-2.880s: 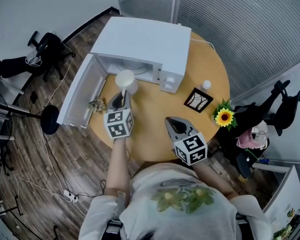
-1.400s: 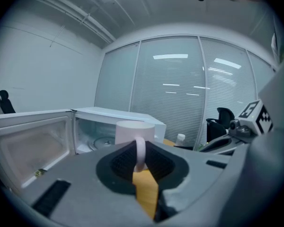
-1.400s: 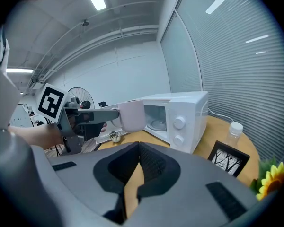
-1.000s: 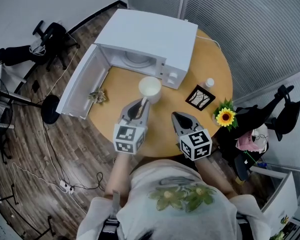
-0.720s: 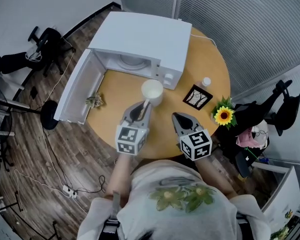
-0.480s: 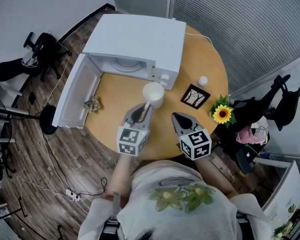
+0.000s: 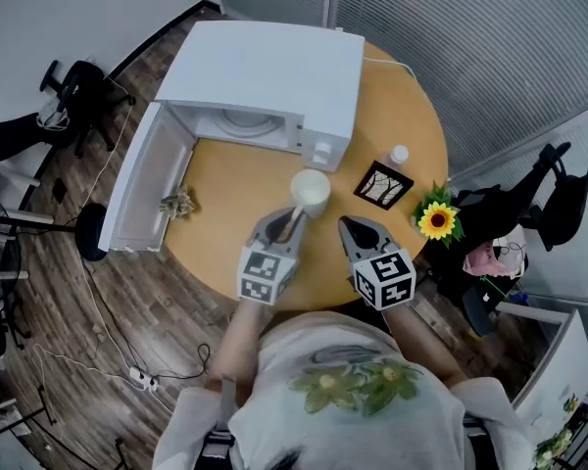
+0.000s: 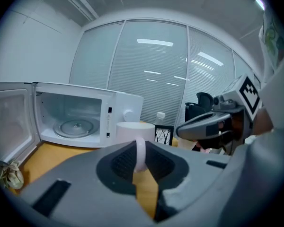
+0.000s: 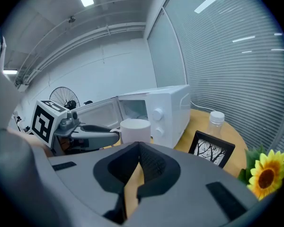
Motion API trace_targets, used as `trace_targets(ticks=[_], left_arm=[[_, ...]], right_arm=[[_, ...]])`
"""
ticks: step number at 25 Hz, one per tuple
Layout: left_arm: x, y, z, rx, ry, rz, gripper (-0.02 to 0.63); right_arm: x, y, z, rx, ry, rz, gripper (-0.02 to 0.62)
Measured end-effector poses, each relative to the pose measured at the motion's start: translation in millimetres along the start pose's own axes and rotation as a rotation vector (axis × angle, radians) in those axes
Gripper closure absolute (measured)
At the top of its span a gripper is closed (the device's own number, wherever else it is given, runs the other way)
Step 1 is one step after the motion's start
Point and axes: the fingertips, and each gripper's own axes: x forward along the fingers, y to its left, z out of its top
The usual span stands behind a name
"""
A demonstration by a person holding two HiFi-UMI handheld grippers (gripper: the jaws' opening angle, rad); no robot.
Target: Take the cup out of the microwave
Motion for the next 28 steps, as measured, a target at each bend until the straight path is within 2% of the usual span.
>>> trace_targets(ticks=[18, 28], left_arm=[[19.8, -10.6, -60.3, 0.007, 0.125, -0.063, 0.555], [21.6, -13.6, -87.1, 0.007, 0.147, -0.085, 0.555]], right_arm=[[1.7, 0.1, -9.5, 0.017, 0.027, -0.003, 0.578], [0.1, 2.2, -14.0, 0.018, 0.034, 0.0, 0.578]])
